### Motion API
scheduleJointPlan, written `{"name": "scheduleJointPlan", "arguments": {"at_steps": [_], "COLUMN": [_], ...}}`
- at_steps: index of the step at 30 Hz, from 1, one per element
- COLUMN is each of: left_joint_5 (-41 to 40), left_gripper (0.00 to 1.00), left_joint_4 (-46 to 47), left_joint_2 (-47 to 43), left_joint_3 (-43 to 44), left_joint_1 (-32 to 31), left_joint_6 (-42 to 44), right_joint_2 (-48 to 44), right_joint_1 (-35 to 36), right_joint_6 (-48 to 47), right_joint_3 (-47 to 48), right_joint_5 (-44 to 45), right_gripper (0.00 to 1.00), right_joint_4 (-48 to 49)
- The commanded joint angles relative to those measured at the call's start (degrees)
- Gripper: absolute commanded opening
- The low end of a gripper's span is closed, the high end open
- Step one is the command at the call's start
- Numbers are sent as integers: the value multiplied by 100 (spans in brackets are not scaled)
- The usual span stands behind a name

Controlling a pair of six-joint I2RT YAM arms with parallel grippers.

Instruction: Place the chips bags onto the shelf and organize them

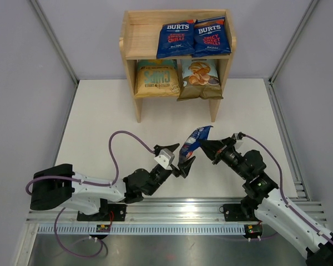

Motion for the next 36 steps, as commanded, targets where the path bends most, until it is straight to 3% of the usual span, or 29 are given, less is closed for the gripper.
{"name": "scheduleJointPlan", "arguments": {"at_steps": [1,5,6,9,11,12,13,15,16,20,24,25,28,32,35,36], "left_joint_5": [-381,-566,-601,-637,-637,-602,-567,-462,-400,-127,783,1040,1463,1648,2016,2113], "left_gripper": [75,66,52,21,14,14,13,13,13,13,14,14,15,13,13,13], "left_joint_4": [491,622,605,482,289,210,1,-211,-500,-1362,-2380,-2497,-2901,-3384,-3403,-3168], "left_joint_2": [204,292,292,117,-154,-269,-383,-735,-866,-1569,-2745,-2966,-3677,-4224,-4217,-4164], "left_joint_3": [339,375,384,419,401,366,340,296,278,208,147,129,94,322,542,559], "left_joint_1": [-32,-32,-40,-76,-85,-93,-93,-85,-85,-76,221,301,530,627,645,645], "left_joint_6": [226,340,375,402,254,174,78,-186,-178,-1063,-2030,-2241,-2980,-3604,-3990,-4088], "right_joint_2": [-79,-53,-62,-158,-272,-299,-343,-465,-501,-703,-563,-484,-203,104,332,421], "right_joint_1": [114,193,202,211,202,202,202,202,202,202,202,202,202,202,202,202], "right_joint_6": [56,3,-6,-58,-146,-251,-374,-970,-1512,-2936,-4538,-5133,-5761,-5571,-4790,-4596], "right_joint_3": [329,443,461,461,452,513,574,924,1074,1961,2288,2341,2491,2448,2071,2000], "right_joint_5": [122,25,17,78,148,183,270,437,682,1448,1214,577,-943,-2486,-3190,-3322], "right_gripper": [0,0,0,0,3,8,27,52,77,95,96,96,96,95,95,95], "right_joint_4": [41,58,58,-73,-135,-274,-432,-862,-1387,-2700,-2773,-2676,-2202,-1210,361,1279]}}
